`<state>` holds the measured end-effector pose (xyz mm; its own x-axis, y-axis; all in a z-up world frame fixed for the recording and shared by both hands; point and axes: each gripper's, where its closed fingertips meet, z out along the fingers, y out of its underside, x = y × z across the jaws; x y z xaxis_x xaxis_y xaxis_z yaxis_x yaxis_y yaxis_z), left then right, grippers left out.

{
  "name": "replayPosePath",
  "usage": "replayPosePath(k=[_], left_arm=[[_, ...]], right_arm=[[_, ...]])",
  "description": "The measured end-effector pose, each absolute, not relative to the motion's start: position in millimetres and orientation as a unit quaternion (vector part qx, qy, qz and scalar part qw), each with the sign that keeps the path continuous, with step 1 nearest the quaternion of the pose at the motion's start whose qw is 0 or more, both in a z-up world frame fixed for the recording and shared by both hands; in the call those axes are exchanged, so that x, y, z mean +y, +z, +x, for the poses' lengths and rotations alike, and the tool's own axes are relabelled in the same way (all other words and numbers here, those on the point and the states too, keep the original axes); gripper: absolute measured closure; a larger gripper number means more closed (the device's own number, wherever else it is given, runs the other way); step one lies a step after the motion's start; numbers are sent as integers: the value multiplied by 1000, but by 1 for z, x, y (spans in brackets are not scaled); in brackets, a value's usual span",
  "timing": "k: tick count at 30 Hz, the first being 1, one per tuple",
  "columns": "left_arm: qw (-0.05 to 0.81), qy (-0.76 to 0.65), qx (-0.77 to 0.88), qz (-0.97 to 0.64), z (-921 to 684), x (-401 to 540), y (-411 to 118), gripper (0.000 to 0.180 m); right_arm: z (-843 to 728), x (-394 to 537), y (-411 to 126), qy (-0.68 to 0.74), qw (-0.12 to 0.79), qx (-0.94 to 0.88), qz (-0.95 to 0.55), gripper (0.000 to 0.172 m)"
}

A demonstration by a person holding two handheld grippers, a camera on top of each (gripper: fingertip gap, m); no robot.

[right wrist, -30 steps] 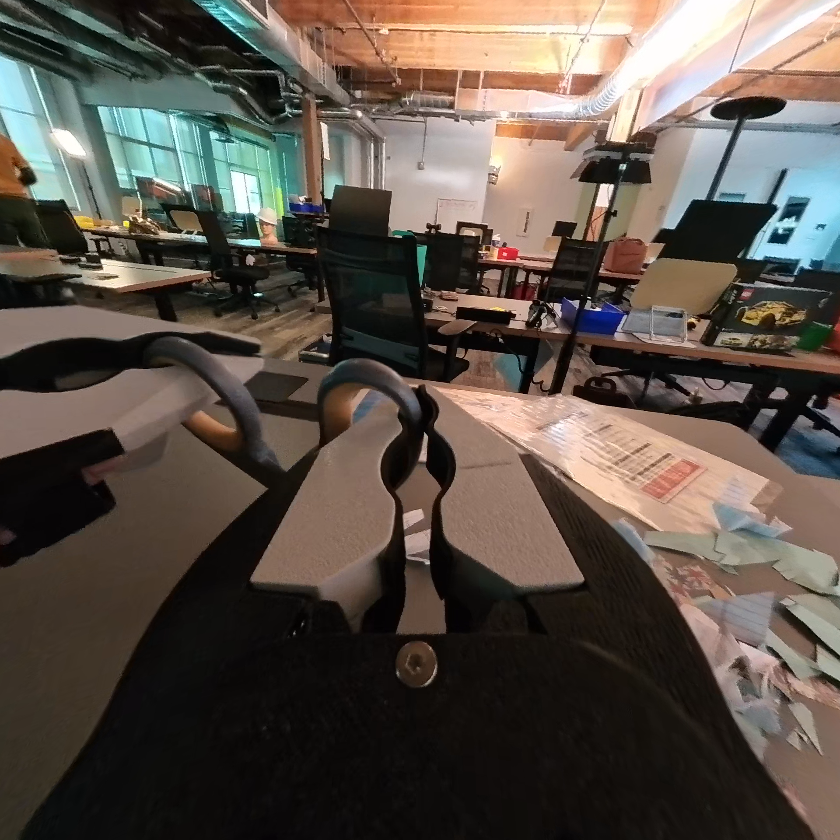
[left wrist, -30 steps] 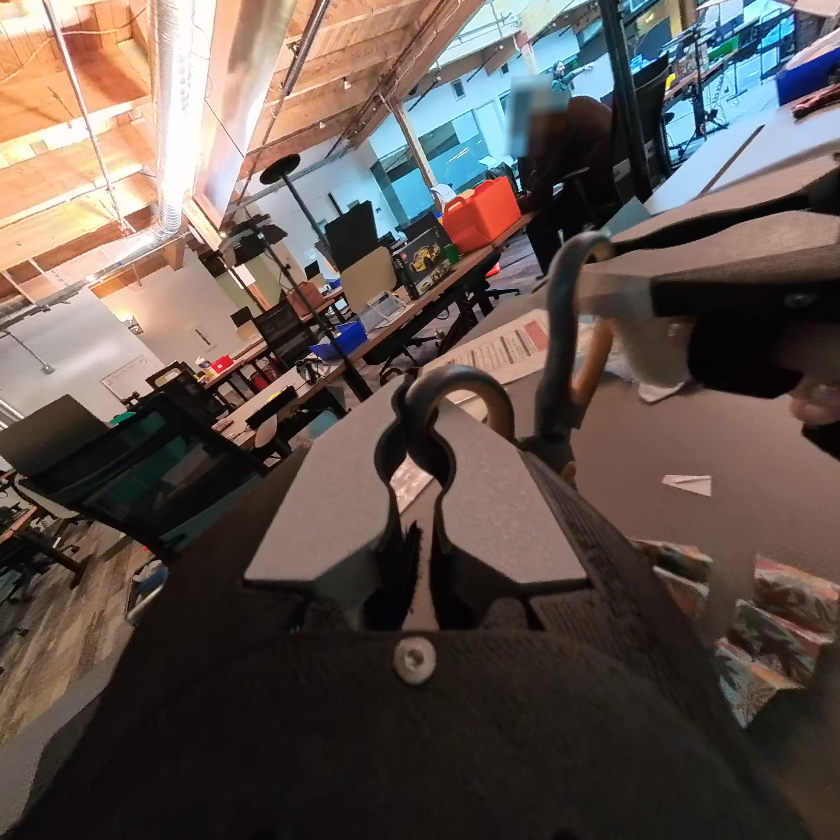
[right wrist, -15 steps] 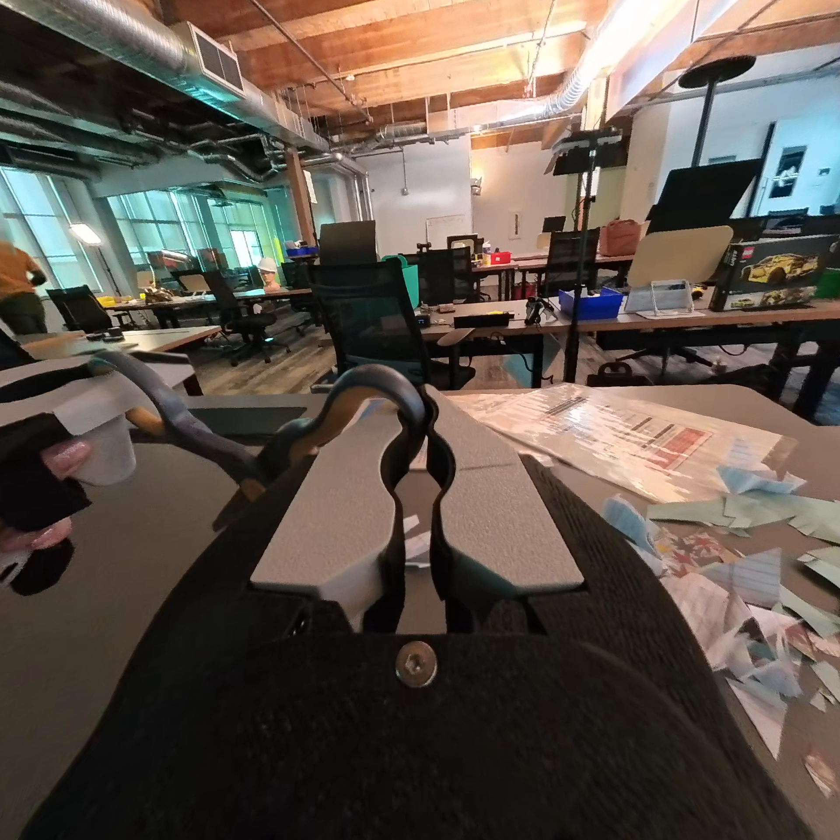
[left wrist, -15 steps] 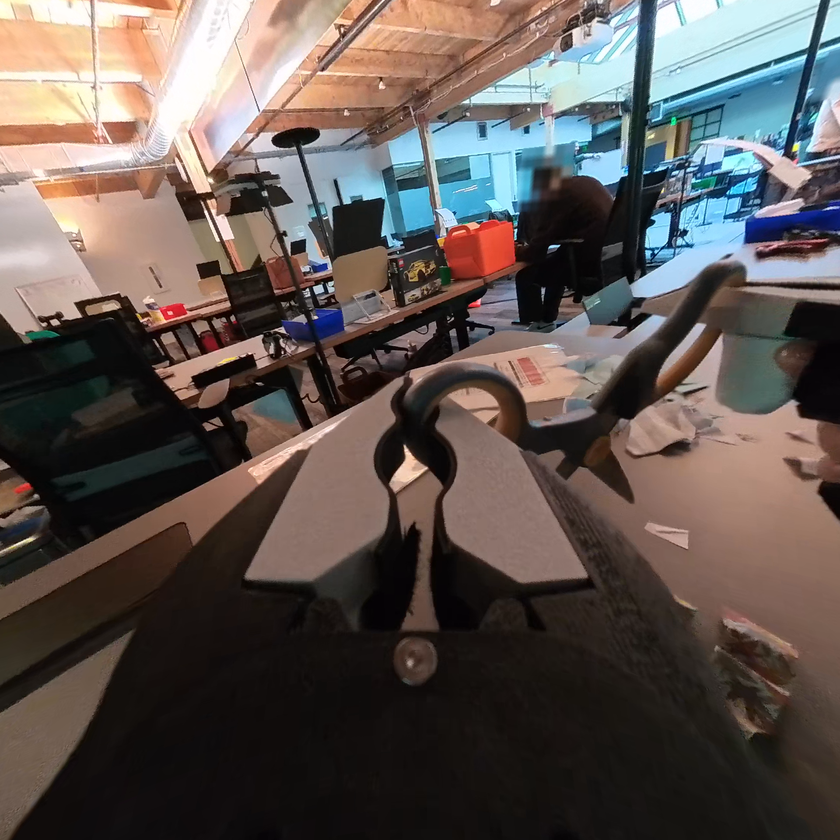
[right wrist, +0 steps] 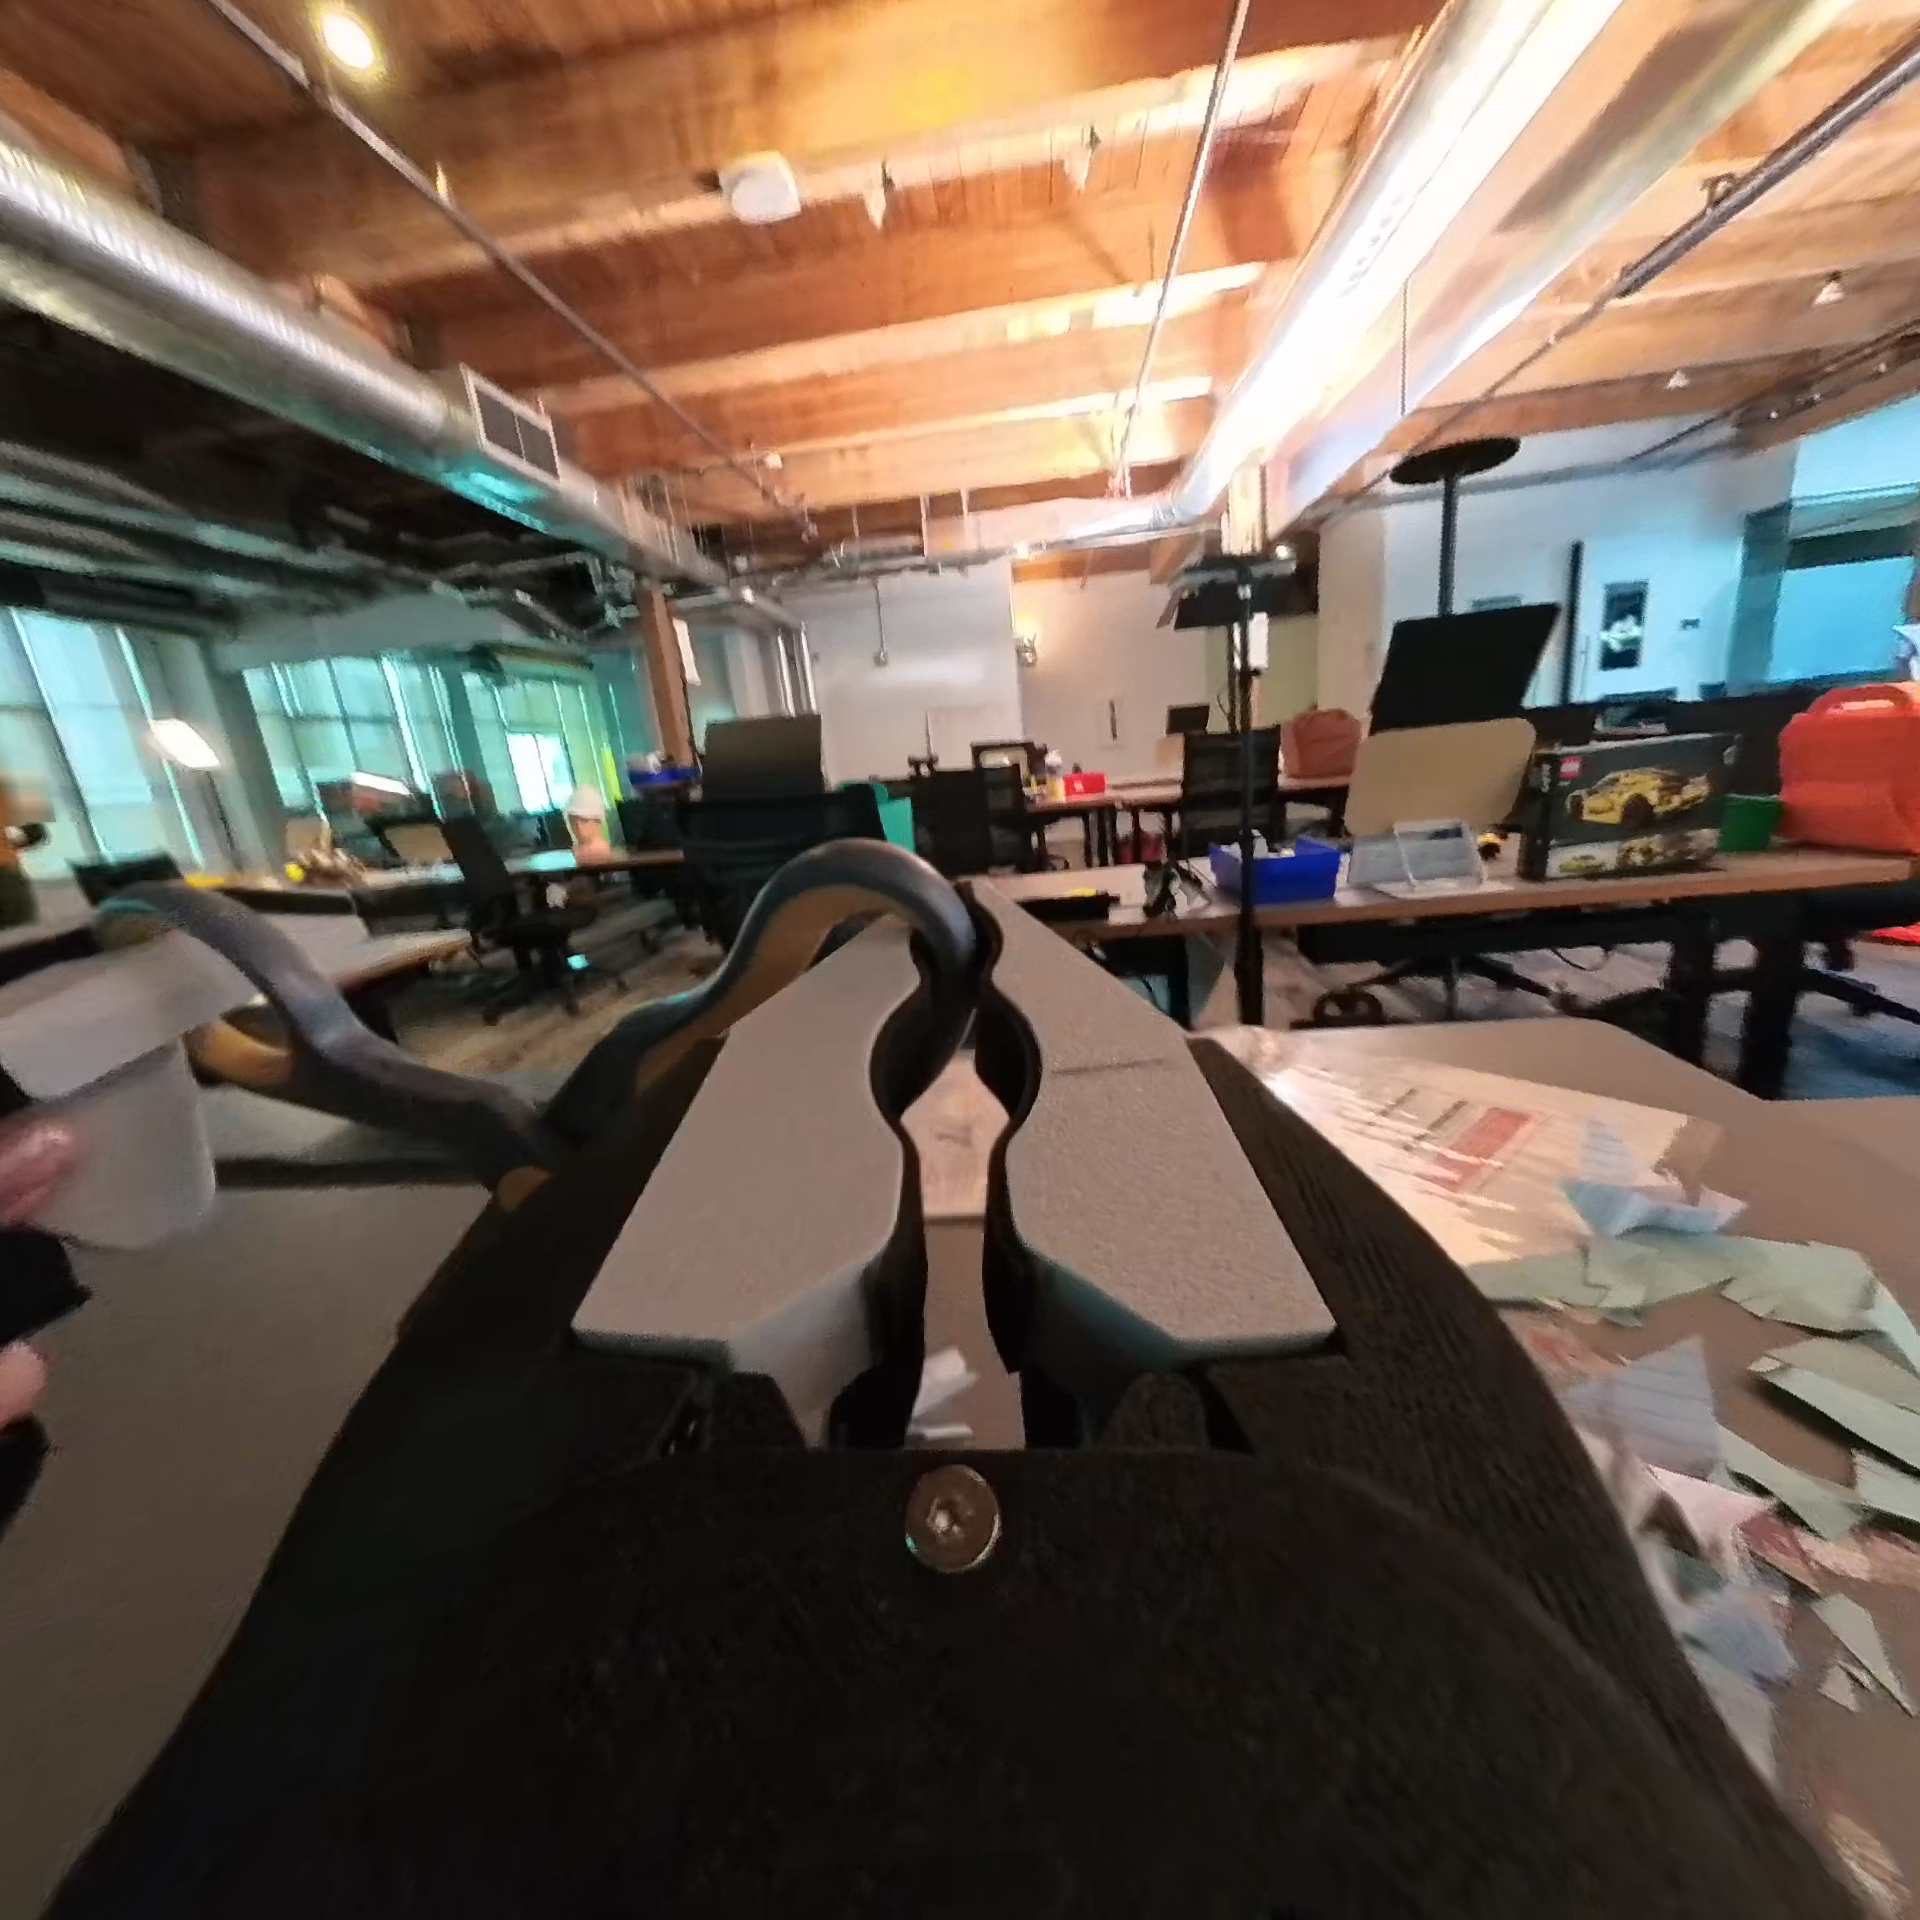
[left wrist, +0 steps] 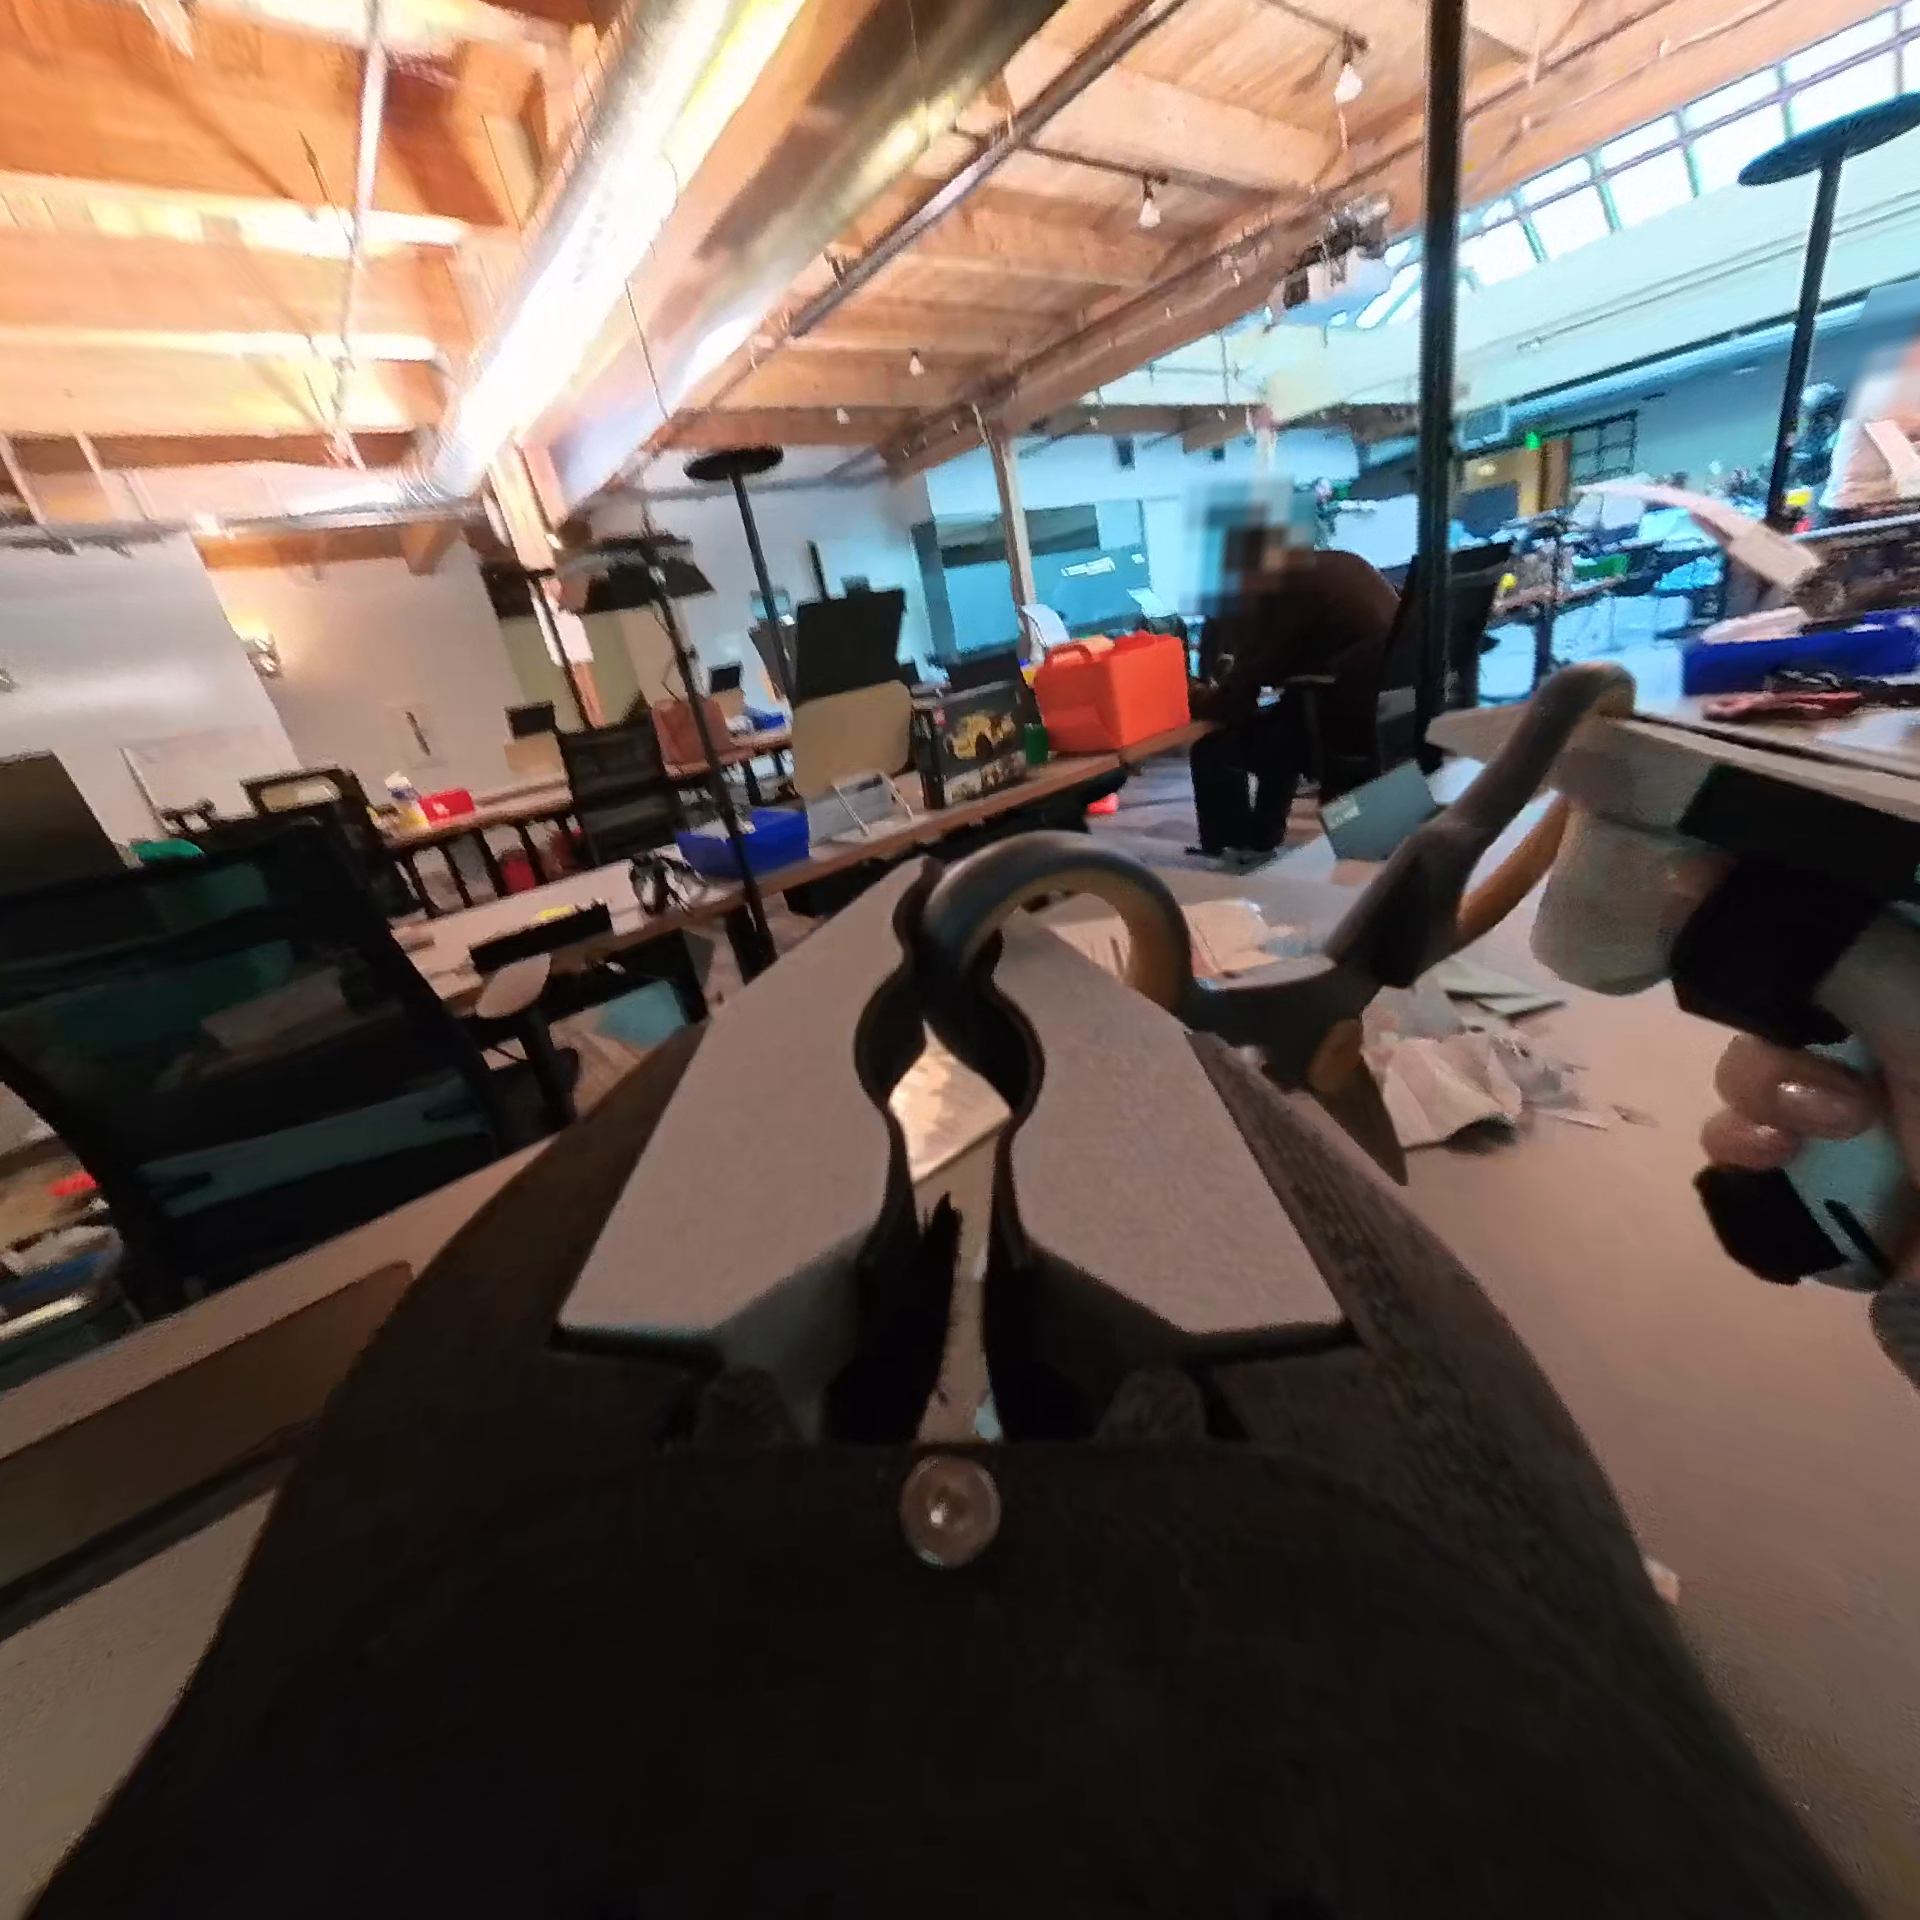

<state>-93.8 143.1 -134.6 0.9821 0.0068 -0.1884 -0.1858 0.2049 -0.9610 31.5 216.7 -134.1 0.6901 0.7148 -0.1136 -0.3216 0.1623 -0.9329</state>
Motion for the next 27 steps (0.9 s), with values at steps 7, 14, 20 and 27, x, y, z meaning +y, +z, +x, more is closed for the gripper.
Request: replayPosePath(k=[7,14,20,27], left_arm=[[824,81,5,-560,-73,120,-110,180],[848,72,6,-525,-75,99,-125,180],[851,69,-3,-521,-88,90,-137,180],[837,140,-4,-528,-99,81,-142,180]], right_arm=[[41,213,-128,431,732,-114,-515,172],[20,205,-135,540,657,-128,-510,169],[-9,196,-151,600,573,-175,-531,170],[-10,187,-146,512,640,-231,-524,172]])
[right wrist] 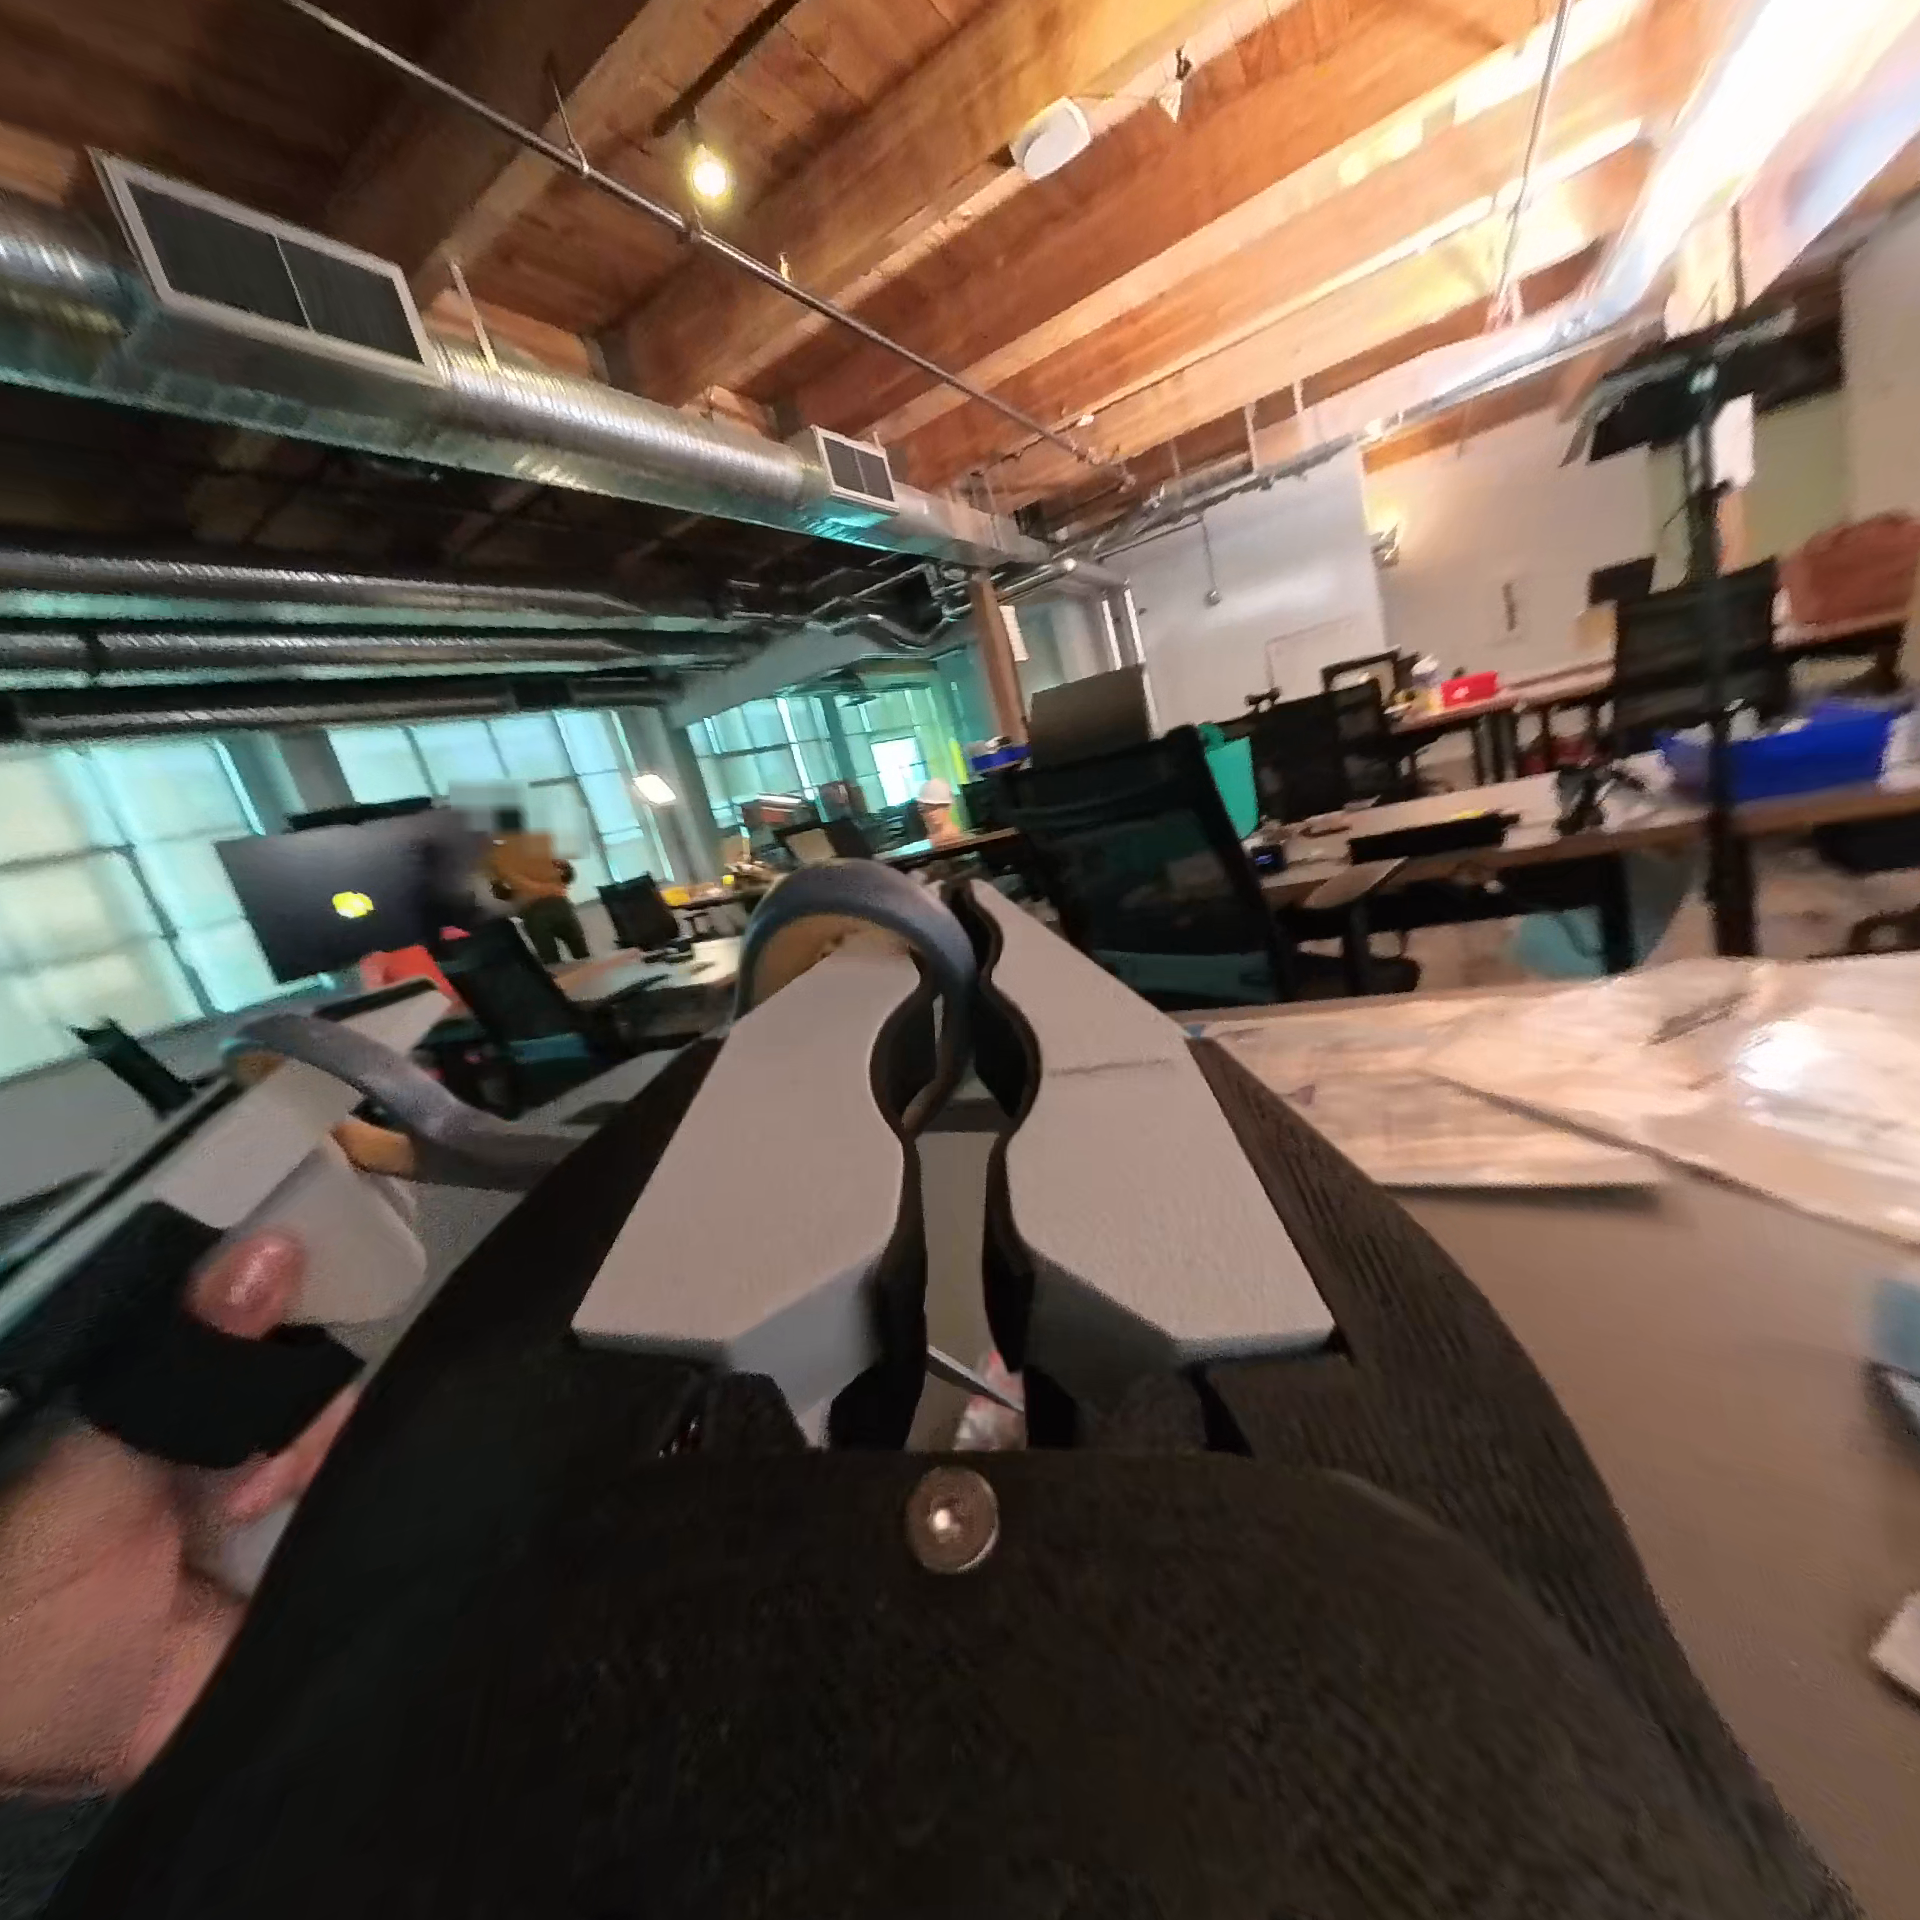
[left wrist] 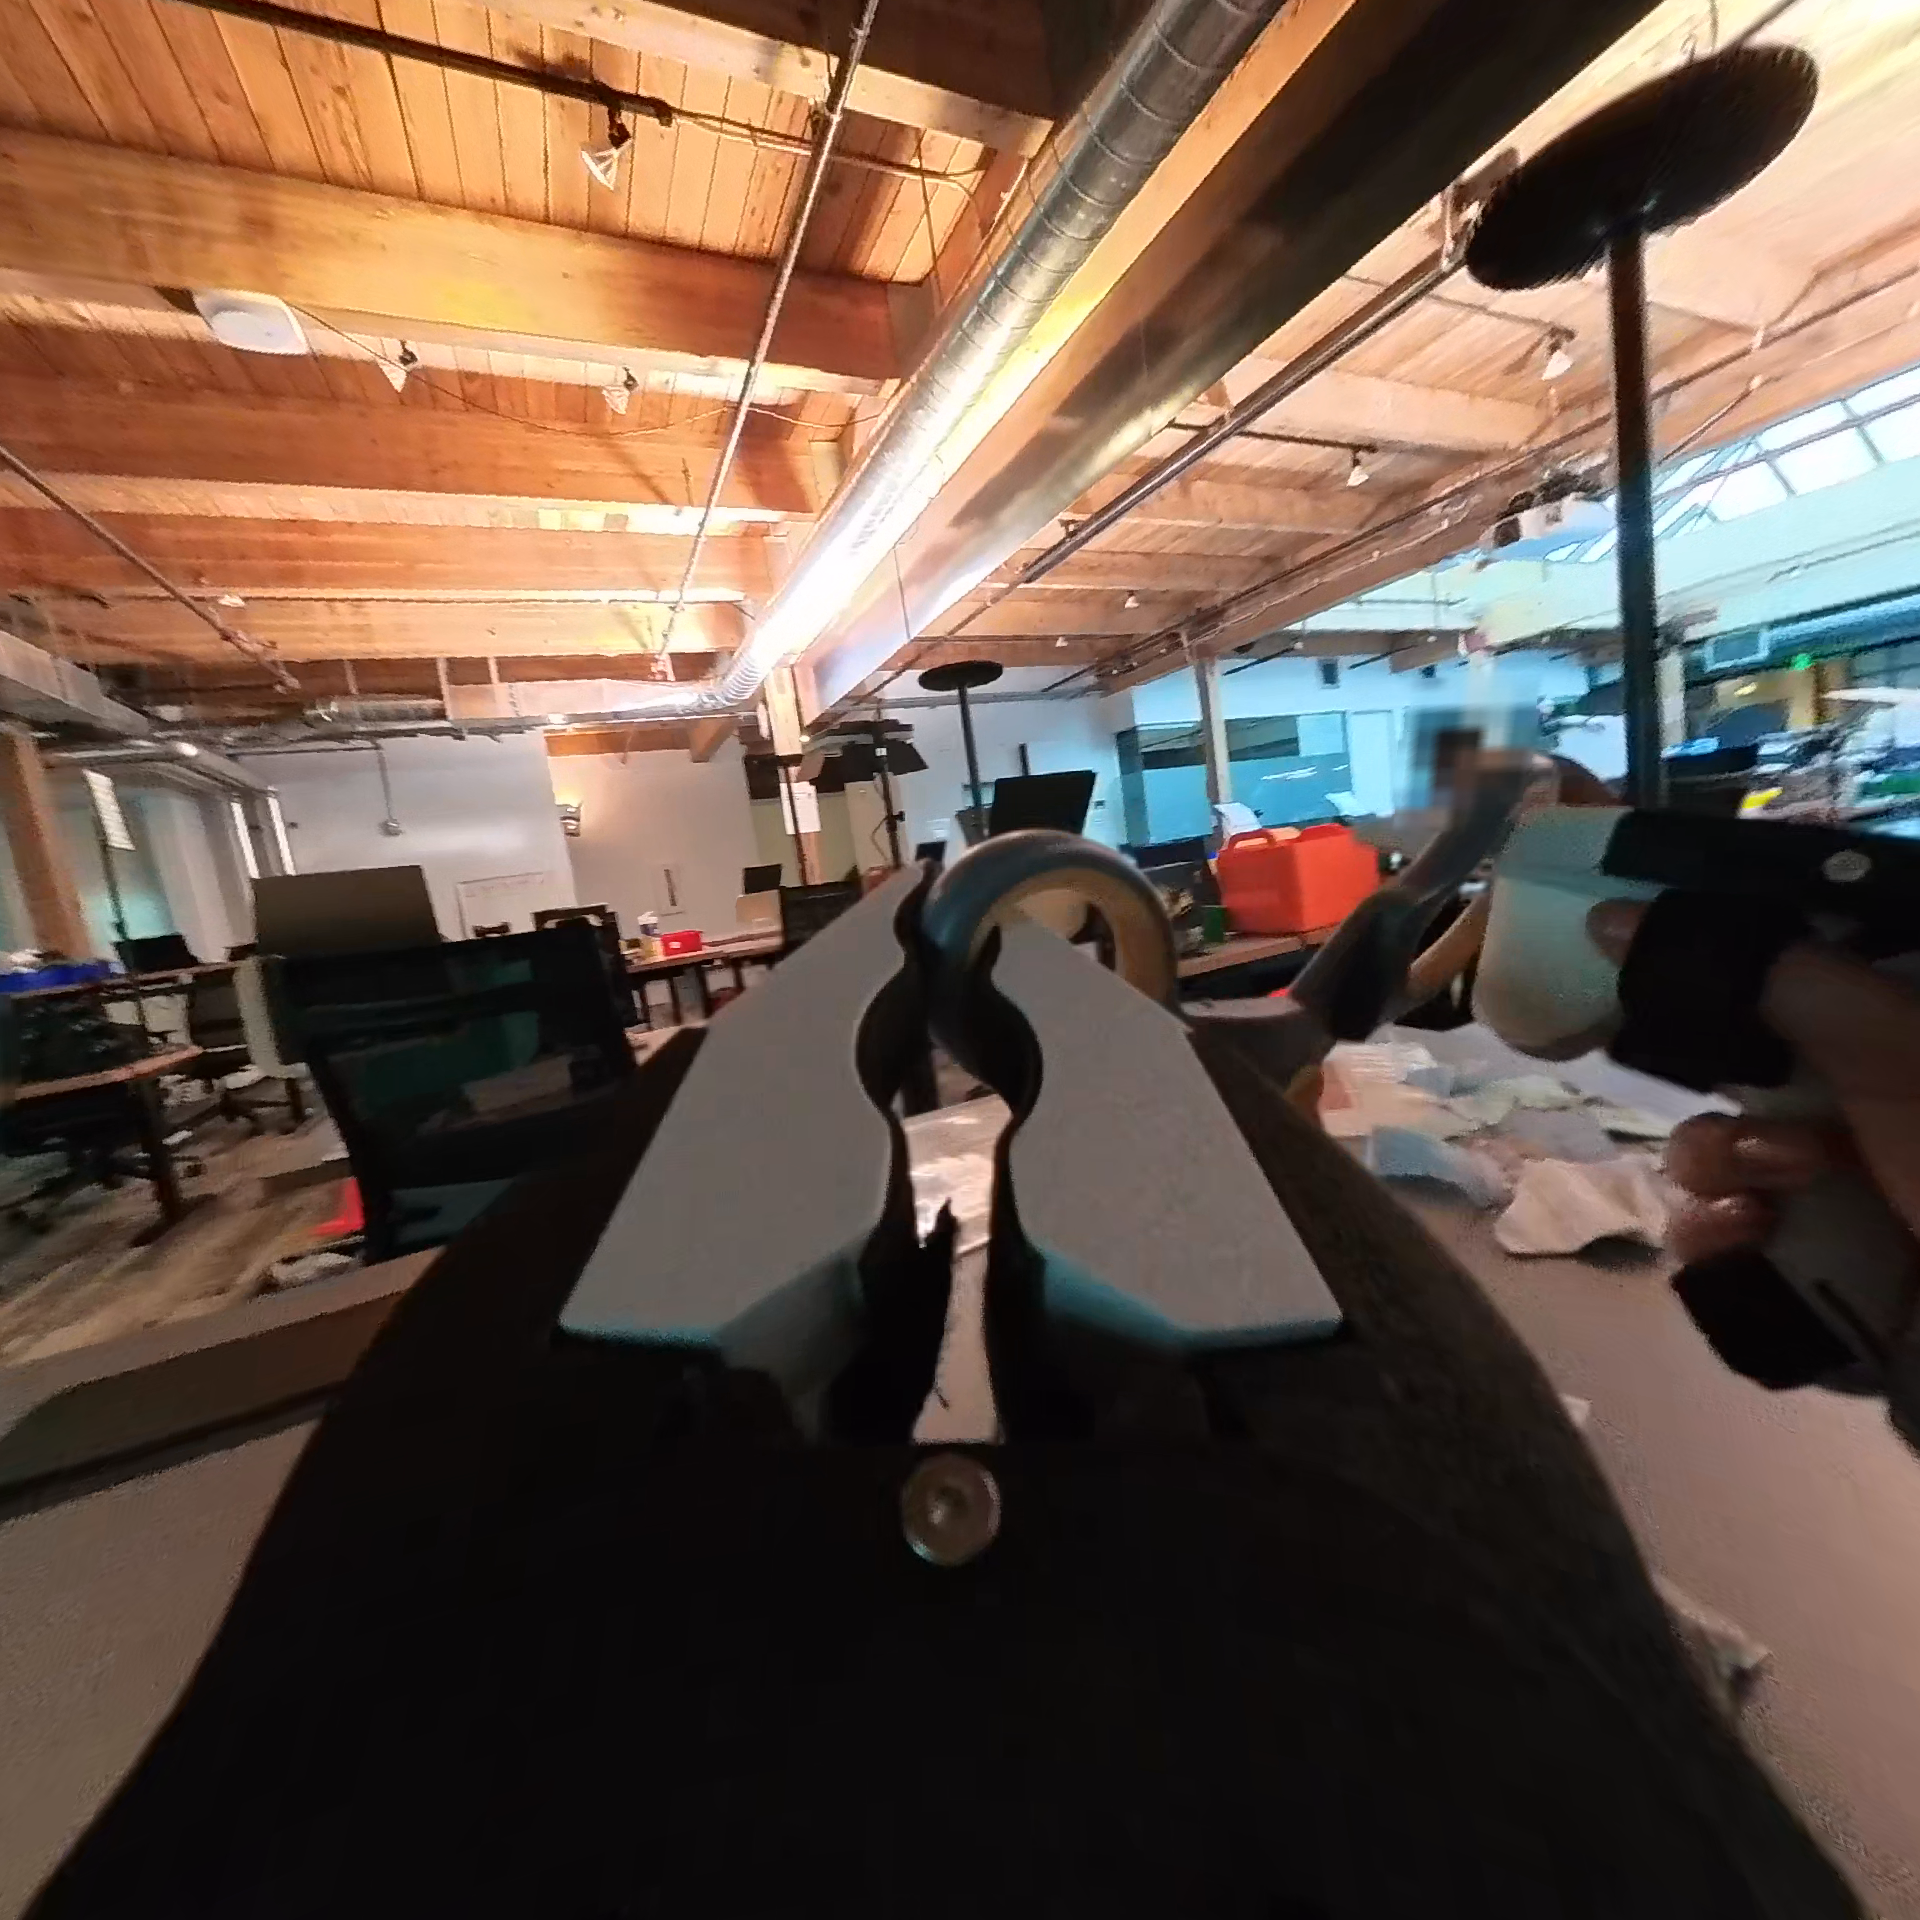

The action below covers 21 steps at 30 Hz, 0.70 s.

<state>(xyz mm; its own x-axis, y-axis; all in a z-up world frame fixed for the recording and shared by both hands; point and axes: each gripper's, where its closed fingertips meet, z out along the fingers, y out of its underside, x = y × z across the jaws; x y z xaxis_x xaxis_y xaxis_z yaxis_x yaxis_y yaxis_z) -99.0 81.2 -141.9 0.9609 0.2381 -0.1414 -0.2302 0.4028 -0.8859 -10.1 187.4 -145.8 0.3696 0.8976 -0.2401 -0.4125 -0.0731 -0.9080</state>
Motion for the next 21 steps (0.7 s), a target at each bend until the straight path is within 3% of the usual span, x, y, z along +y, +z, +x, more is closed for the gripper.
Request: replayPosePath(k=[9,21], left_arm=[[783,248,86,-564,-88,76,-174,179],[736,186,27,-650,-97,91,-202,179]], right_arm=[[8,181,-150,406,722,-251,-501,172],[14,179,-165,368,724,-265,-519,172]])
